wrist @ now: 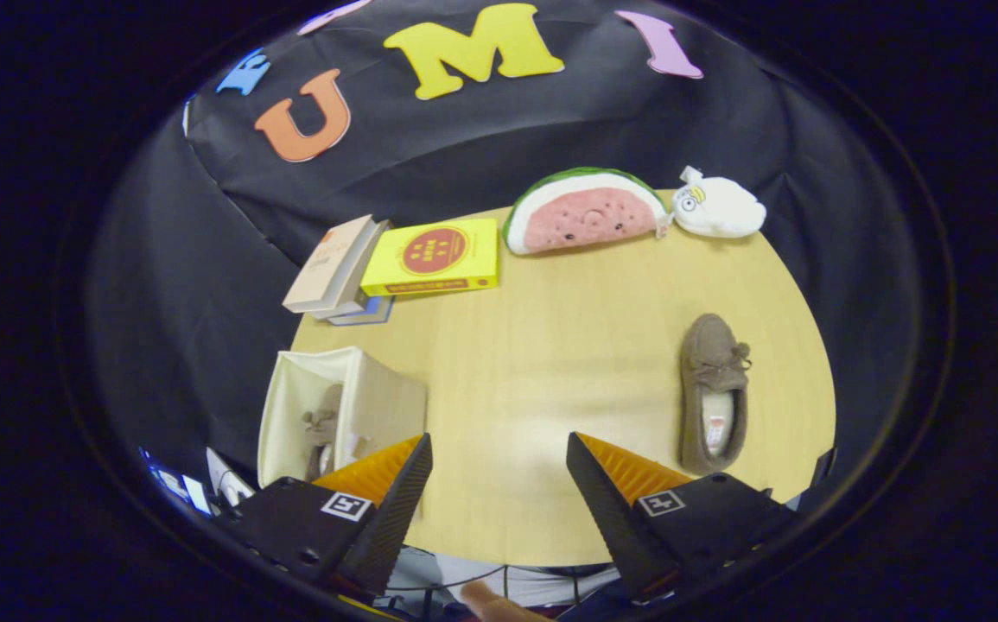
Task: Open the storage box then place both shoes into the box .Put the left shoe in first, then the right shoe, with the right side of both shoes facing outward in a uniform manner.
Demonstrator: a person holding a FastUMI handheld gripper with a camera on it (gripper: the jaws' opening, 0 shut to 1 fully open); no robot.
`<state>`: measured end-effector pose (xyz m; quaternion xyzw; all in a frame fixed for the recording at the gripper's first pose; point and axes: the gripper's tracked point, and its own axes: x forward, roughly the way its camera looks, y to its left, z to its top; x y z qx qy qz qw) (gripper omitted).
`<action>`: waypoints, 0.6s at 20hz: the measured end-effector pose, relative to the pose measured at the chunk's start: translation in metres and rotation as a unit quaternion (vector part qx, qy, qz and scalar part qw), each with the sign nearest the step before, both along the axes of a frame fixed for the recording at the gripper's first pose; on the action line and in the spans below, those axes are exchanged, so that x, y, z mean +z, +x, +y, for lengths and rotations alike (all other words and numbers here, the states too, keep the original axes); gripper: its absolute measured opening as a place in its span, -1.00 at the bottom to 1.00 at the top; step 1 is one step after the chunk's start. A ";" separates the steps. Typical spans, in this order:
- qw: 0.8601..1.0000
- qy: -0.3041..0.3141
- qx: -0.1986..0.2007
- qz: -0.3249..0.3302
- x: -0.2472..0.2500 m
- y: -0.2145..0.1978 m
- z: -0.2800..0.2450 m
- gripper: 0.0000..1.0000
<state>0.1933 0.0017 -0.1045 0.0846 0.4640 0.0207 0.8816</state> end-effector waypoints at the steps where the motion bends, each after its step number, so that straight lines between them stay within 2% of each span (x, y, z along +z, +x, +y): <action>1: 1.000 -0.011 -0.012 0.005 -0.011 0.004 -0.026 0.91; 5: 0.996 -0.068 -0.054 0.027 -0.042 0.003 -0.123 0.91; 9: 0.992 -0.072 -0.089 0.043 -0.063 0.007 -0.186 0.90; 12: 0.988 -0.113 -0.092 0.050 -0.084 0.010 -0.223 0.88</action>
